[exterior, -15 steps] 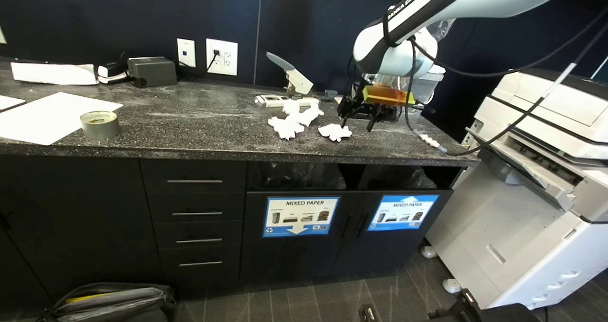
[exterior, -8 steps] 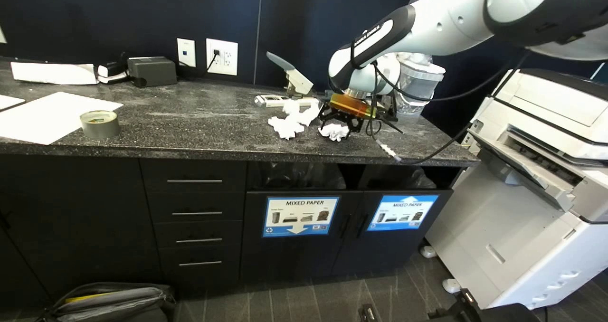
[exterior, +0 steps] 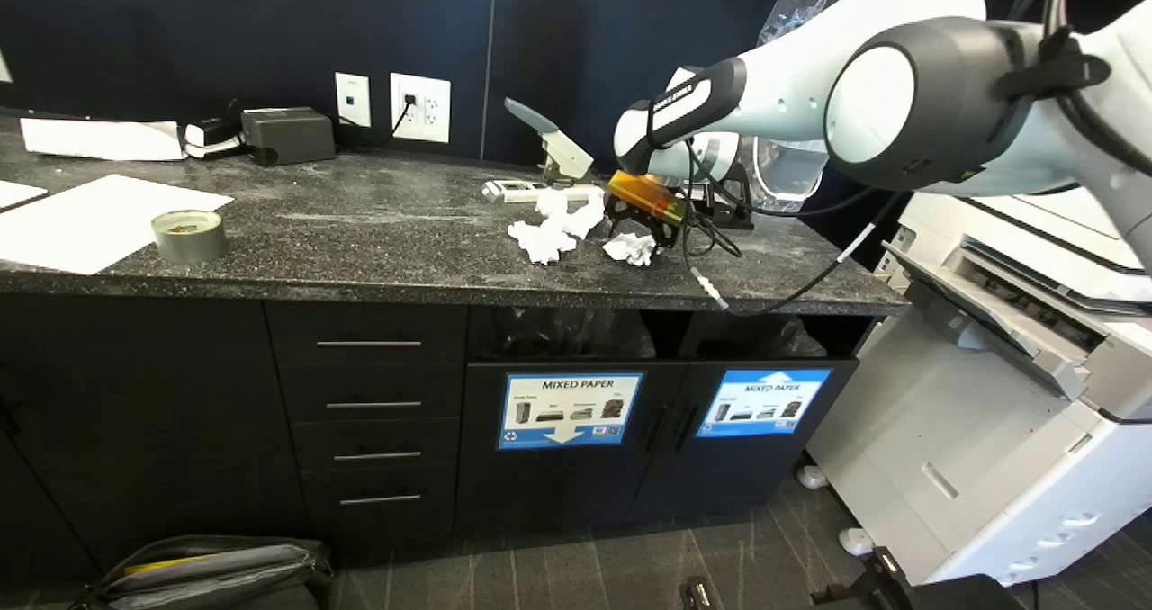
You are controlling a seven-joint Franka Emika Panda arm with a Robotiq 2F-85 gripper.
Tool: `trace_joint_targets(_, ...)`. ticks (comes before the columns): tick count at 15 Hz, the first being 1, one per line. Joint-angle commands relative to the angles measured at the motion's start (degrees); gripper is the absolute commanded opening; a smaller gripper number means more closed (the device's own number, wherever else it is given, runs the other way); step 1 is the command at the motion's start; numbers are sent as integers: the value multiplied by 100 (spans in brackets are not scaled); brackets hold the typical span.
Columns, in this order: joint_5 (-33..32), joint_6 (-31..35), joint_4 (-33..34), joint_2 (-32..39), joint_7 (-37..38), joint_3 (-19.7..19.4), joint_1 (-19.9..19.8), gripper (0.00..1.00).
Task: Put the tissues inside the rubbish bin.
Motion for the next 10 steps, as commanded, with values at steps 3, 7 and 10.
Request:
trace_joint_targets(3,-147,-537,1235,711,693,-293,111,100)
trace_joint_targets(7,-300,-1033,1624,959,620,-249,106,95)
trace_joint_targets(10,-423,-1247,1875,1073,557,-243,115,71)
